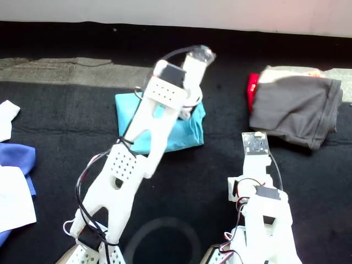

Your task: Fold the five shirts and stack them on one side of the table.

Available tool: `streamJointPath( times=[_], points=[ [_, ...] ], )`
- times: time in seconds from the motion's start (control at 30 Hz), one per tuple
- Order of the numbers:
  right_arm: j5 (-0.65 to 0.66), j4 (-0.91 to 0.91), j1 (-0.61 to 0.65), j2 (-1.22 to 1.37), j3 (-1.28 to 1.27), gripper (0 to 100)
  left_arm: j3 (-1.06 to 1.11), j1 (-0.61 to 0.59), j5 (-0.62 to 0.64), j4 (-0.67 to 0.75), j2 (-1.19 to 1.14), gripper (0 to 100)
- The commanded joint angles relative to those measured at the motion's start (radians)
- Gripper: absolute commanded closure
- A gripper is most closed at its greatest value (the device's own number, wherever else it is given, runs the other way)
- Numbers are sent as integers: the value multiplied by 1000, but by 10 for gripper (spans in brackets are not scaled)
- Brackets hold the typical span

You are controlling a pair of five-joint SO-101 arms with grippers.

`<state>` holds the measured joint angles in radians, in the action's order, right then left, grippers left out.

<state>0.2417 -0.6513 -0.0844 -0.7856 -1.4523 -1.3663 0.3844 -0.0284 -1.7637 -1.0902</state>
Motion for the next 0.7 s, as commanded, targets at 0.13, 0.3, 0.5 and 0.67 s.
streamJointPath(
  times=[0.13,0.3,0.5,0.67],
  points=[
    [-9,18,-21,-1,-12,914,4,113,8,48,-28,990],
    [-9,18,-21,-1,-12,914,-31,124,8,140,-19,990],
    [-9,18,-21,-1,-12,914,-188,105,8,84,-18,990],
    [-9,-4,-21,-1,12,911,-289,64,5,-15,18,987]
  ],
)
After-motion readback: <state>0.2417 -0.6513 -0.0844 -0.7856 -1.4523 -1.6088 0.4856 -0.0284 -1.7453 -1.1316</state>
